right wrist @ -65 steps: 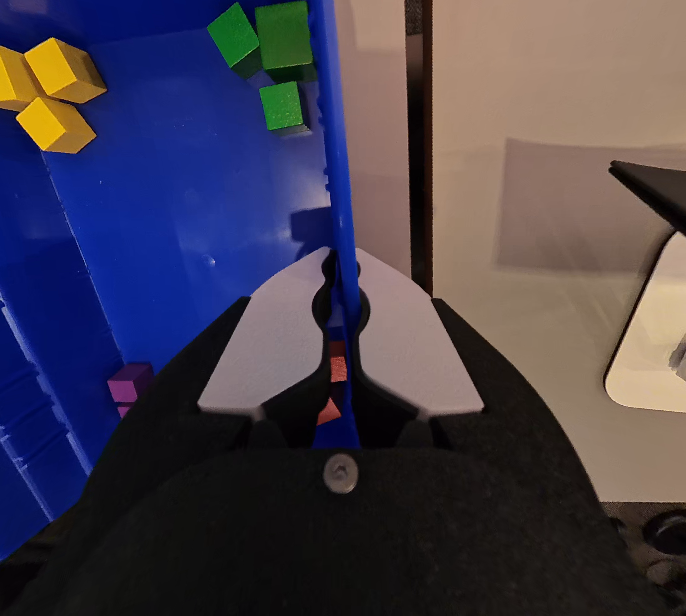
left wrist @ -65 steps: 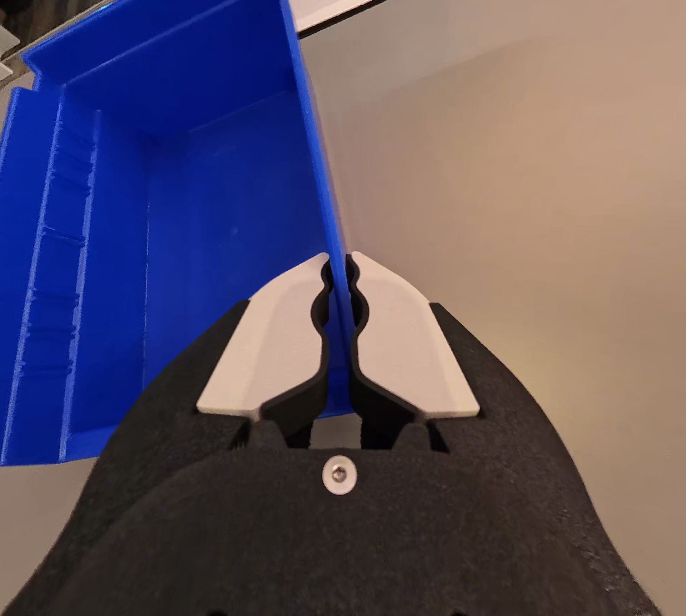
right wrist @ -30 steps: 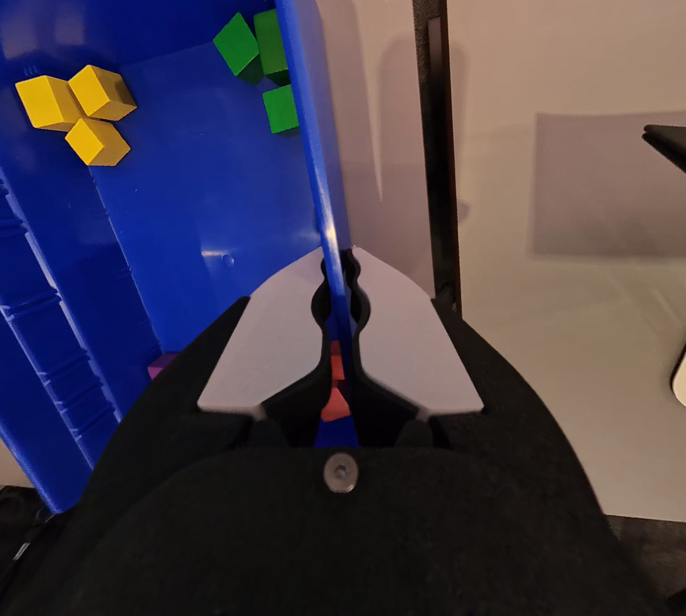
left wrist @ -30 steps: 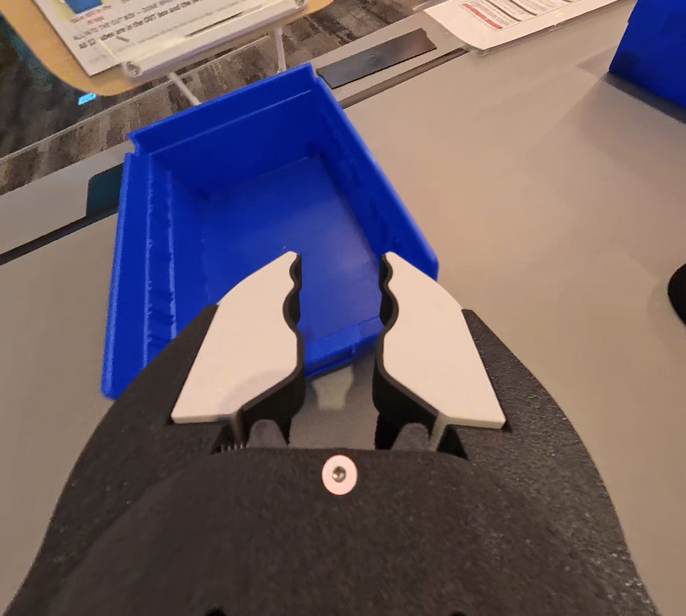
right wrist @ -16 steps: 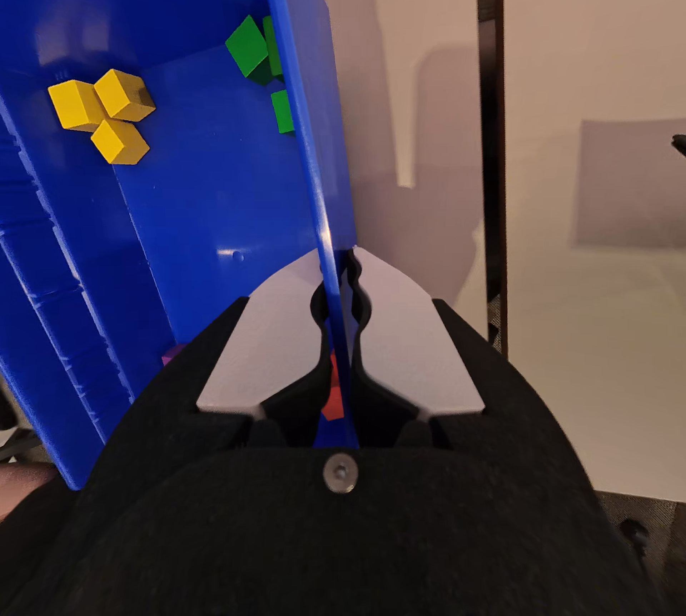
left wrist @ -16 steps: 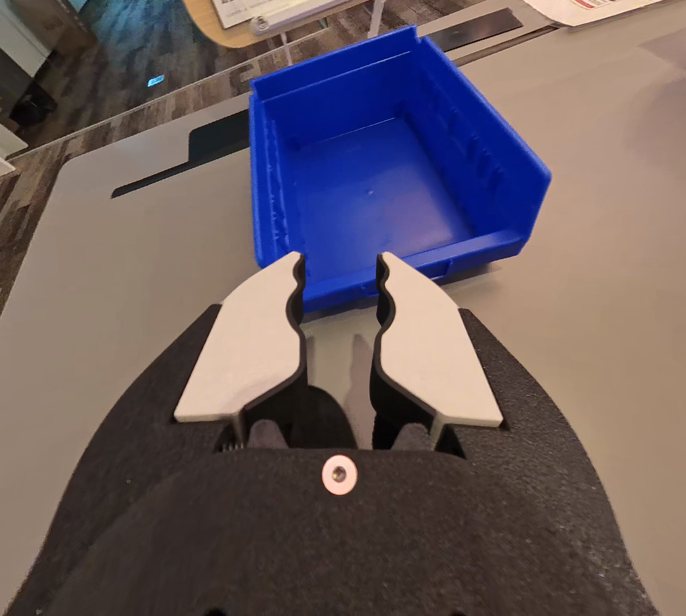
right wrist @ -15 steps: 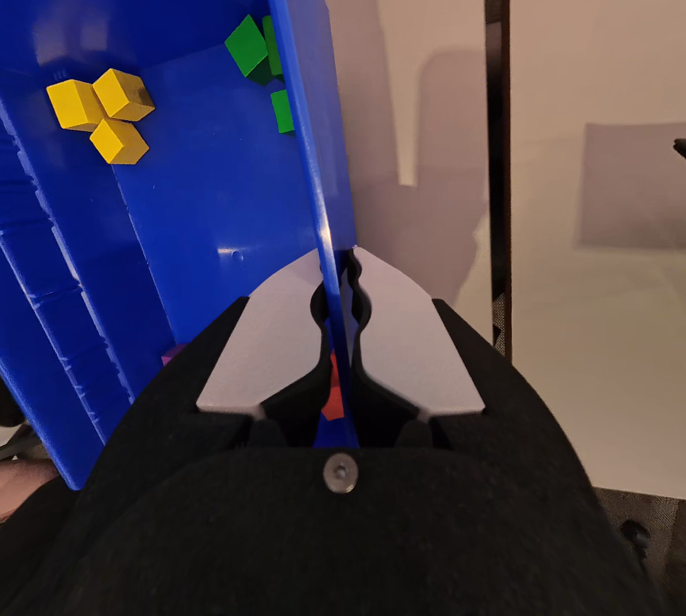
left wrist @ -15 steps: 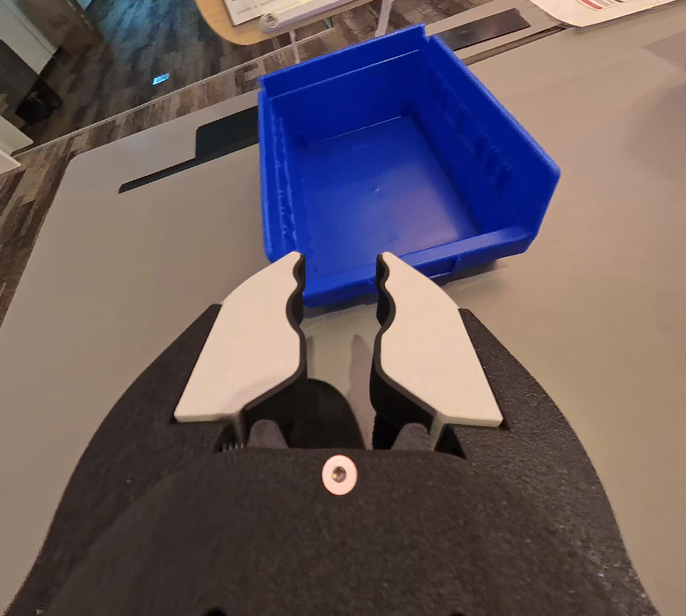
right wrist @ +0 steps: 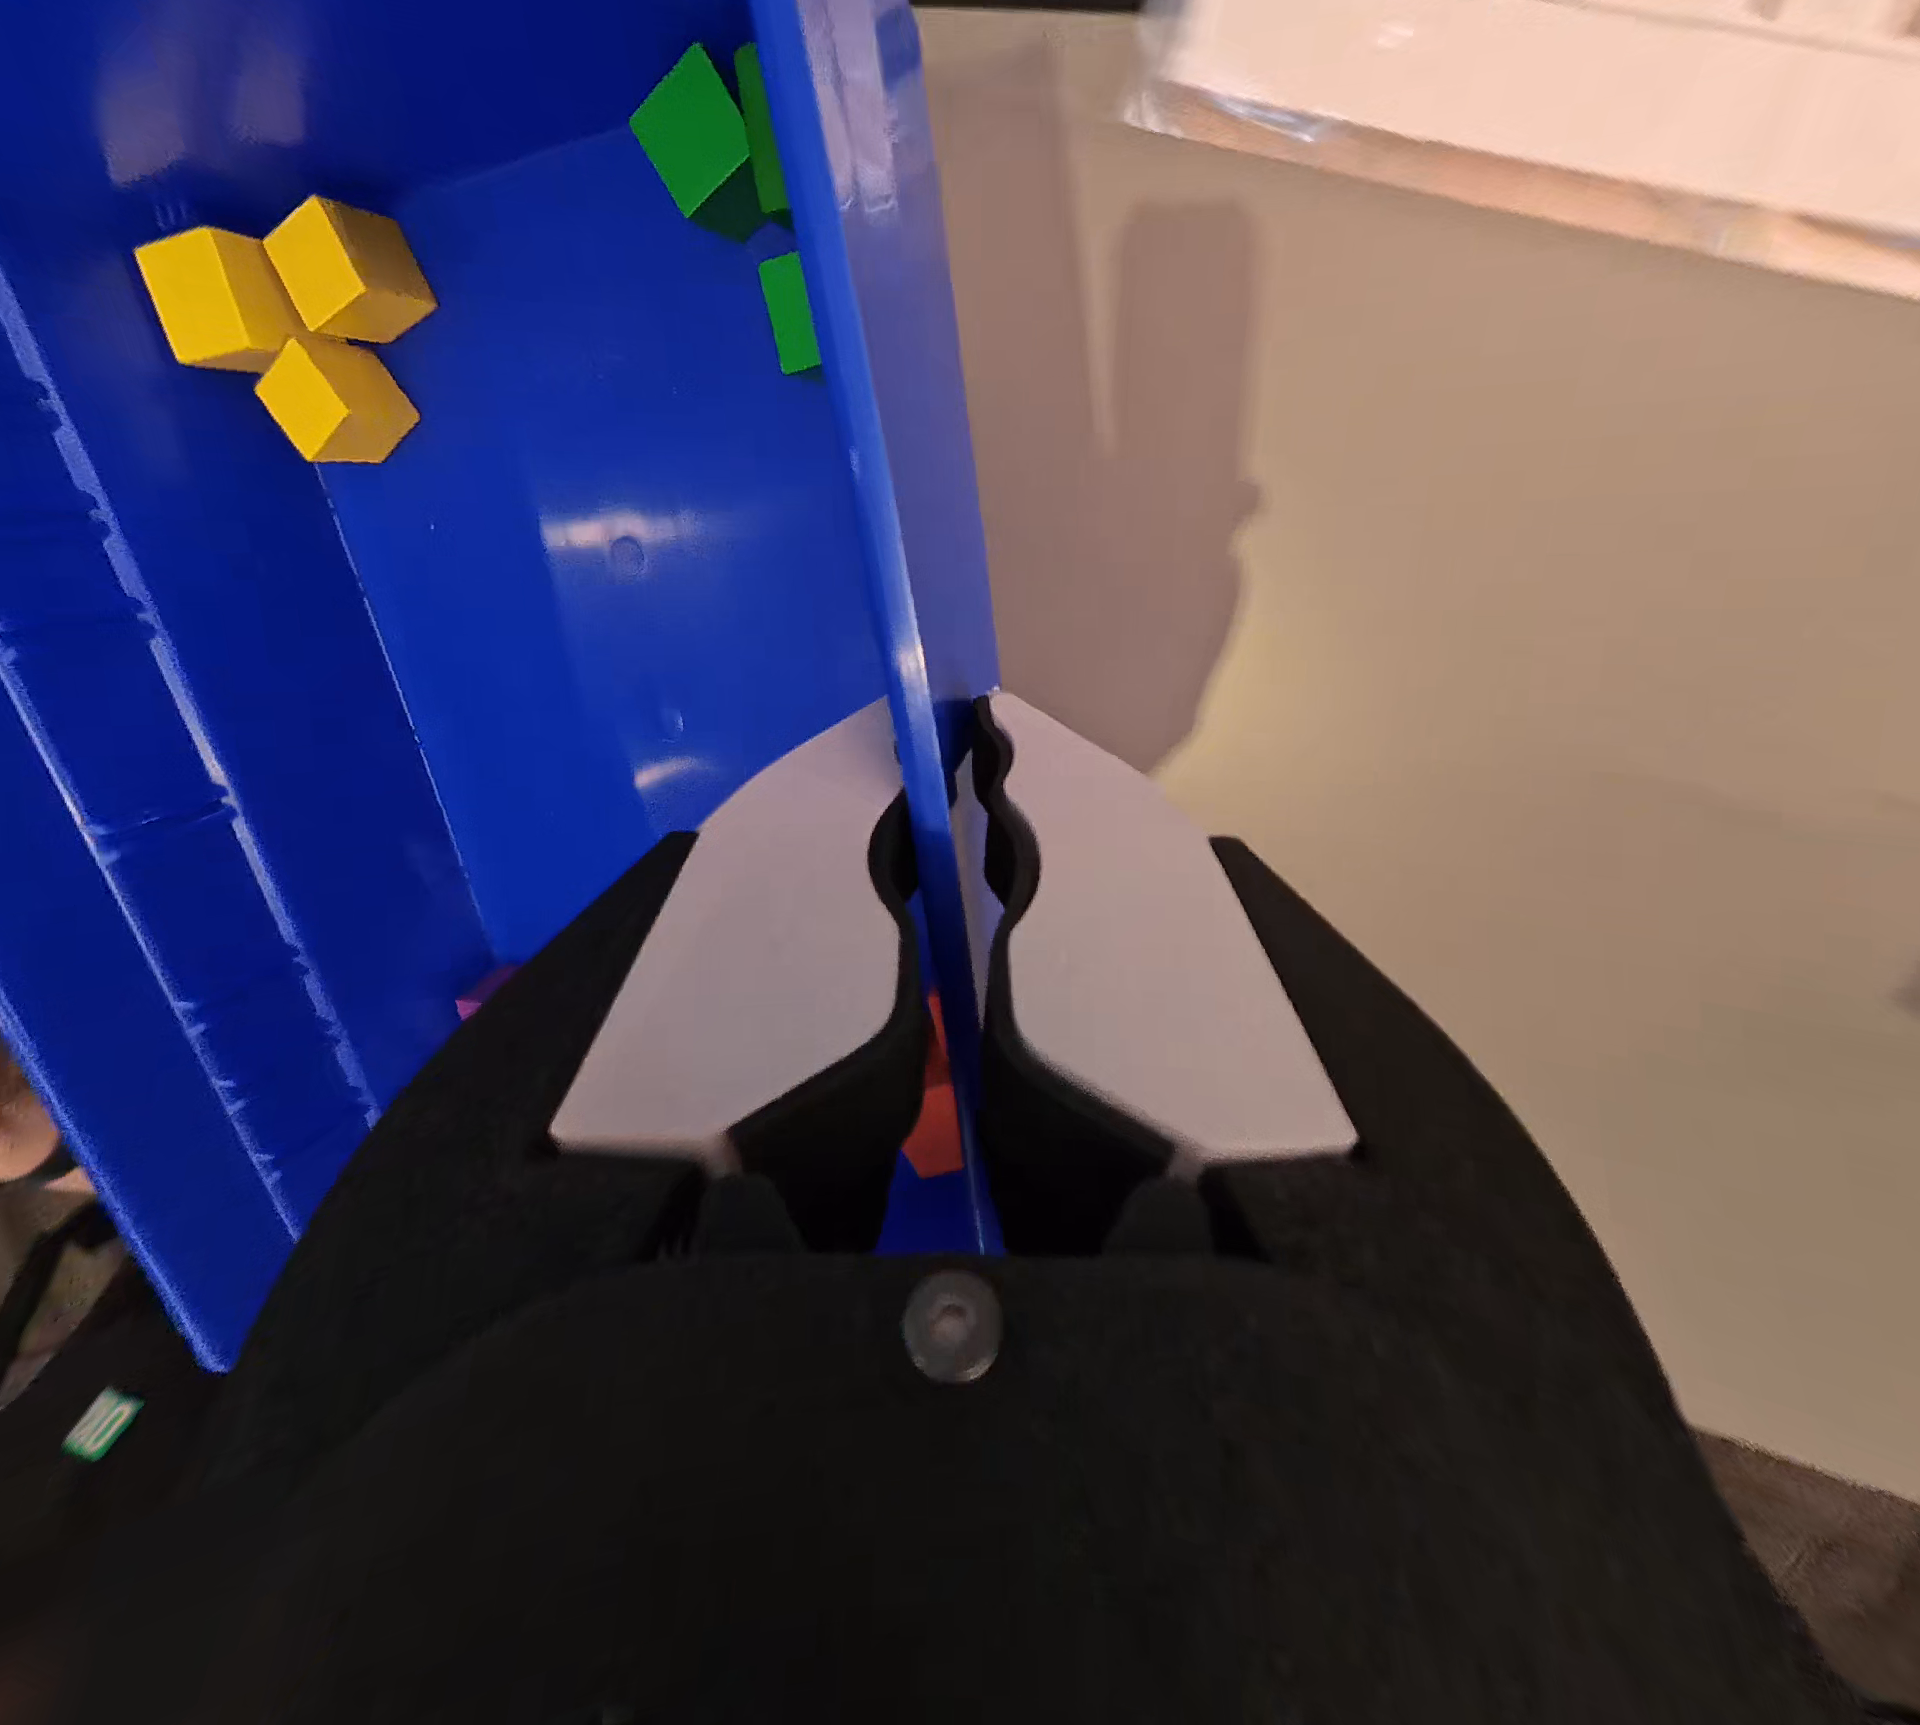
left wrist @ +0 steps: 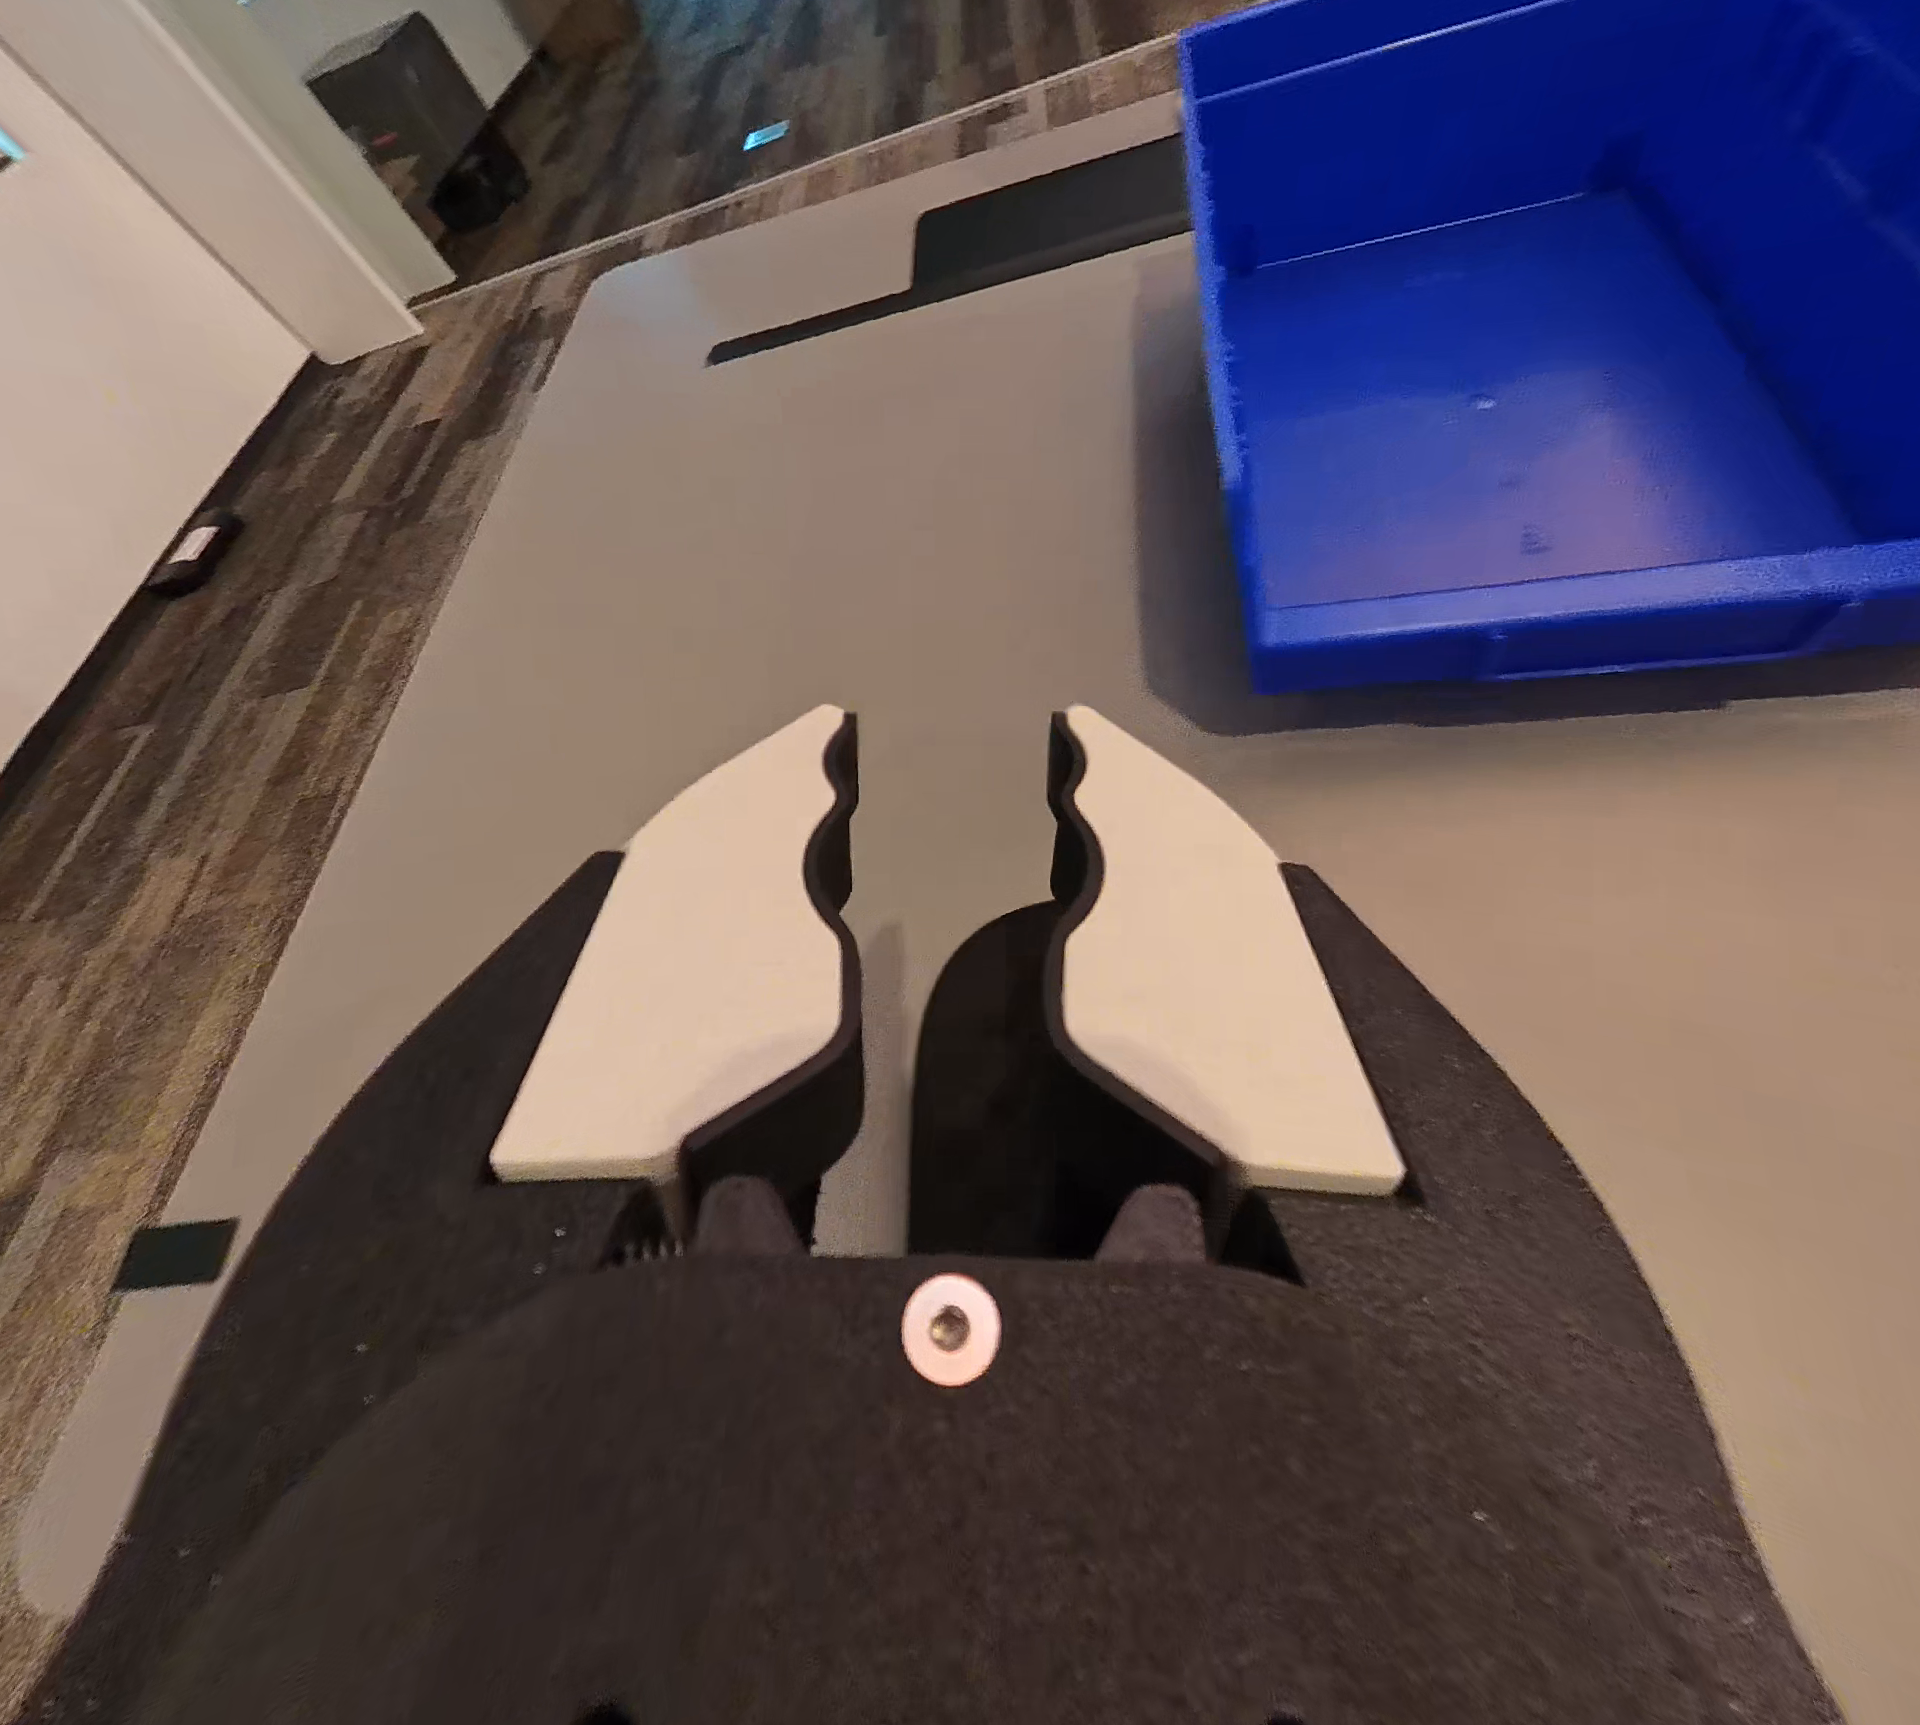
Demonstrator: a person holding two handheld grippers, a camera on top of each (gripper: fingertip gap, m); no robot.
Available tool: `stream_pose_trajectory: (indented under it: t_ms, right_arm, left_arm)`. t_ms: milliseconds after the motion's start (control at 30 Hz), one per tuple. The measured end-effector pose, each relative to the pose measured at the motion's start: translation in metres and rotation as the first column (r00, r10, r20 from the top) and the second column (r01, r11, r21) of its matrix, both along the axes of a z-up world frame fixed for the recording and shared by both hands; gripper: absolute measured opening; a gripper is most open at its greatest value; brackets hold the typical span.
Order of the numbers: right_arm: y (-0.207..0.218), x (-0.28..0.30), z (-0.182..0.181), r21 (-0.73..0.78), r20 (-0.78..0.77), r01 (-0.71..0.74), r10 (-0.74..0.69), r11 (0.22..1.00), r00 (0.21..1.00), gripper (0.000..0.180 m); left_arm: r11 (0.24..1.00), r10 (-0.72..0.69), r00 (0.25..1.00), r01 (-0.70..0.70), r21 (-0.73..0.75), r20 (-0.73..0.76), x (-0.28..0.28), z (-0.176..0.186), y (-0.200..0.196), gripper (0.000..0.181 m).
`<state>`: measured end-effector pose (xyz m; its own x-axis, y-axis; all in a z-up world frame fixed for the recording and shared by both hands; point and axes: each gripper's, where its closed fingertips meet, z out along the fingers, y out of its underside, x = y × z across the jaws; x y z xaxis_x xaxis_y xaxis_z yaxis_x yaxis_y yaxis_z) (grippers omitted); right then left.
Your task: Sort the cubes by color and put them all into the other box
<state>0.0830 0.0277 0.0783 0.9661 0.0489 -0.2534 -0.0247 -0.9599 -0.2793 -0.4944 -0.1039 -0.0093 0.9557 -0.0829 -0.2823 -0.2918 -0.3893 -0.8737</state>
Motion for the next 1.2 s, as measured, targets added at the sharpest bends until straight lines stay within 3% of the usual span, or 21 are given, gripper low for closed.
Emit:
stream_pose_trajectory:
  t_ms: [367, 700, 933, 1200]
  right_arm:
    - [0.067, -0.275, 0.015, 0.024, -0.077, -0.353, 0.354, 0.935, 0.932, 0.007]
    - [0.094, -0.482, -0.004, 0.057, -0.118, -0.521, 0.524, 0.852, 0.844, 0.007]
    - [0.105, -0.569, -0.051, 0.02, -0.127, -0.567, 0.565, 0.823, 0.815, 0.007]
    - [0.107, -0.612, -0.115, -0.065, -0.112, -0.564, 0.555, 0.823, 0.824, 0.008]
  left_arm:
    - [0.991, 0.136, 0.99, -0.136, -0.004, 0.048, -0.084, -0.009, -0.008, 0.034]
    - [0.962, 0.273, 0.96, -0.274, 0.001, 0.056, -0.151, -0.011, -0.025, 0.033]
    - [0.94, 0.341, 0.938, -0.34, -0.028, 0.062, -0.18, -0.022, -0.035, 0.033]
    - [0.923, 0.381, 0.924, -0.378, -0.067, 0.044, -0.197, -0.038, -0.042, 0.033]
